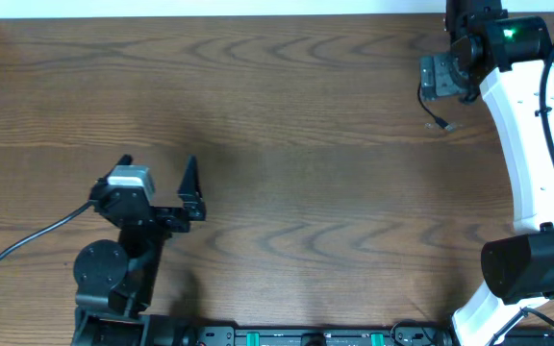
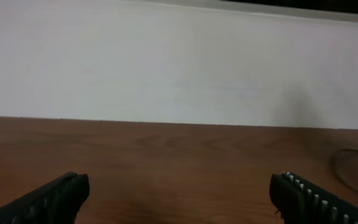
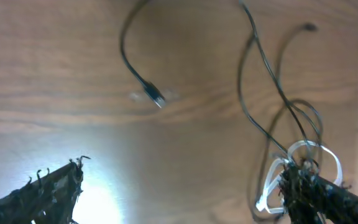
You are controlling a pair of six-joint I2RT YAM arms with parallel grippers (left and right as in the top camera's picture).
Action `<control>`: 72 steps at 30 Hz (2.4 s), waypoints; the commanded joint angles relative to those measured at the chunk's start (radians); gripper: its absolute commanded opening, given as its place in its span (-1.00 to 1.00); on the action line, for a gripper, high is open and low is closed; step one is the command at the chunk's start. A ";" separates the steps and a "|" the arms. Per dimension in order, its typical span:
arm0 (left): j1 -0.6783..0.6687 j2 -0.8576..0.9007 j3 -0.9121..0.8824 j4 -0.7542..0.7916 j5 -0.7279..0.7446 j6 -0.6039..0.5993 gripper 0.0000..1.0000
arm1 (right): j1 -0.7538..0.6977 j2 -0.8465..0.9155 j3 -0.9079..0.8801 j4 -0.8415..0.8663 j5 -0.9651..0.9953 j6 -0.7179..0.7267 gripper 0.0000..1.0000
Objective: Untangle cables
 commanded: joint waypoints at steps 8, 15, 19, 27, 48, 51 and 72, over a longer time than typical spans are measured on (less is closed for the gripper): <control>-0.049 -0.013 -0.002 -0.003 -0.129 0.011 0.96 | 0.004 -0.011 0.003 -0.032 0.061 -0.005 0.99; -0.050 -0.013 -0.002 -0.020 -0.129 0.056 0.96 | 0.004 -0.011 0.003 0.023 0.061 -0.005 0.99; -0.056 -0.013 -0.002 -0.021 -0.127 0.056 0.96 | 0.004 -0.011 0.003 0.061 0.061 0.023 0.98; -0.059 -0.013 -0.002 -0.041 -0.101 0.143 0.96 | 0.005 -0.011 0.003 0.067 0.053 0.029 0.99; -0.059 -0.065 -0.002 -0.123 -0.154 0.175 0.96 | 0.005 -0.011 0.003 0.067 0.052 0.029 0.98; -0.059 -0.076 -0.002 -0.136 -0.154 0.176 0.96 | 0.005 -0.011 0.003 0.067 0.052 0.029 0.98; 0.028 -0.231 -0.029 -0.153 -0.146 0.174 0.96 | 0.005 -0.011 0.003 0.067 0.052 0.029 0.99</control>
